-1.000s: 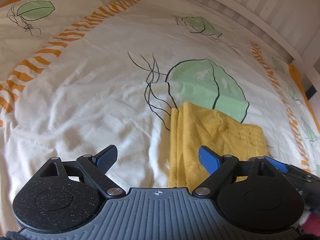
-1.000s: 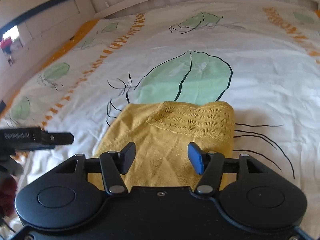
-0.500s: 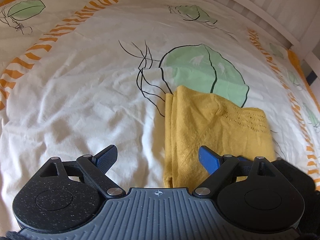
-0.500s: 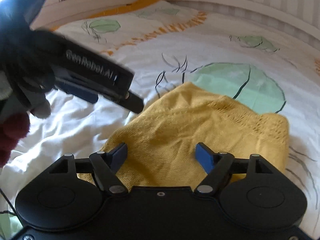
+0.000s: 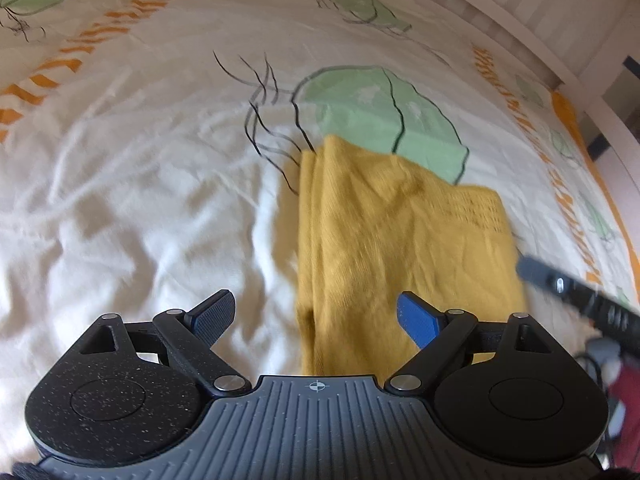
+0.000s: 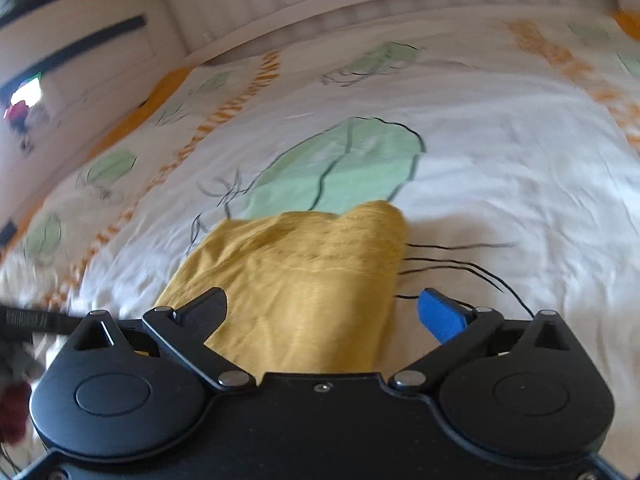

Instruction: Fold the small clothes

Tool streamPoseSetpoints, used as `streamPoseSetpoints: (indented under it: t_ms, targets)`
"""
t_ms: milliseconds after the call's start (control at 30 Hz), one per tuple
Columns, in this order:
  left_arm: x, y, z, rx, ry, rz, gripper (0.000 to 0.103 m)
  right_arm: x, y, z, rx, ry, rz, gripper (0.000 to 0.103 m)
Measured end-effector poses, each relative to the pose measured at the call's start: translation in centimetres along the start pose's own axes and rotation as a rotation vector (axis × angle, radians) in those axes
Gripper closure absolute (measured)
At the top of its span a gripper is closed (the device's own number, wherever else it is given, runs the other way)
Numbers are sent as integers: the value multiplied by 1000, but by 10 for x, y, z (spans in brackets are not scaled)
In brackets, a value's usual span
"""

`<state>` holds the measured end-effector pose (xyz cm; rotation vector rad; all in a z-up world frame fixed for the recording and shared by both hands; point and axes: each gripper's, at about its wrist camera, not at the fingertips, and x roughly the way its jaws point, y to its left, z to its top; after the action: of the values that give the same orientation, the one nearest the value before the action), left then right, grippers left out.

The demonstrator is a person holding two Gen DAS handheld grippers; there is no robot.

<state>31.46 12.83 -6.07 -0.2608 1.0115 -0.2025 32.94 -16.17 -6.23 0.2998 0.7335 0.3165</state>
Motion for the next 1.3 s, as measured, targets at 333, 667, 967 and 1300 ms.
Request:
streamPoseSetpoints:
  t_ms: [333,667,967,1300]
  targets:
    - [8,-3,-13,-21,62,-90,15,23,-30,-4,157,68,99,0]
    - [32,-4,-21,-98,170,-176,15,37,-41,-3,183,98,183,0]
    - [43,-8,-19,-75,121,-211,15,54,-44,-1,159,97,290,0]
    - [47,-10,-25,-84,88,-303,30,69,-47,7,195,83,377,0]
